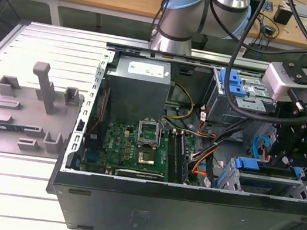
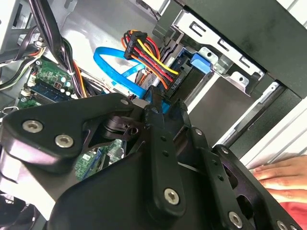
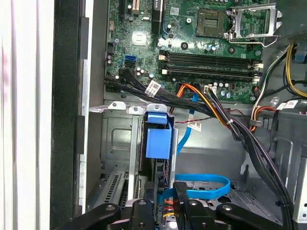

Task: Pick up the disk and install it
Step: 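Insert the second disk wire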

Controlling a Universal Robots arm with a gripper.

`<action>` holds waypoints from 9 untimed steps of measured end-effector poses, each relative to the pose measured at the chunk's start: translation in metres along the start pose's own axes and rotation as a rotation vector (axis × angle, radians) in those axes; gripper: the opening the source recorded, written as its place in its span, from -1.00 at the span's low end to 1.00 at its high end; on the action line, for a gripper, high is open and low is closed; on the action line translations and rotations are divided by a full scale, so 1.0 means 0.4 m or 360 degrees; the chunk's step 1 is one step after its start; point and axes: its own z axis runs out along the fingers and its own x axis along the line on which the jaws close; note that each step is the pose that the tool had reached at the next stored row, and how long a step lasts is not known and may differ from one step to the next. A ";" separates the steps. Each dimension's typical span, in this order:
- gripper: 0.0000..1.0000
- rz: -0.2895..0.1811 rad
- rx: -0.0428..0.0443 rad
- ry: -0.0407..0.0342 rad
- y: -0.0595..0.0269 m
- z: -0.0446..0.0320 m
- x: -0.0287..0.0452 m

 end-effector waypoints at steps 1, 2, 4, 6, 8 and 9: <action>-0.40 -0.0001 0.0000 0.0000 0.000 0.000 0.000; -0.40 -0.0002 0.0000 0.0000 0.000 0.000 0.000; -0.43 -0.0005 0.0000 0.0000 0.000 0.001 0.000; -0.57 -0.0007 0.0000 -0.0001 0.000 0.001 0.000; -0.68 -0.0009 0.0000 -0.0001 0.000 0.001 0.000; -0.68 -0.0010 0.0000 -0.0001 0.000 0.002 0.000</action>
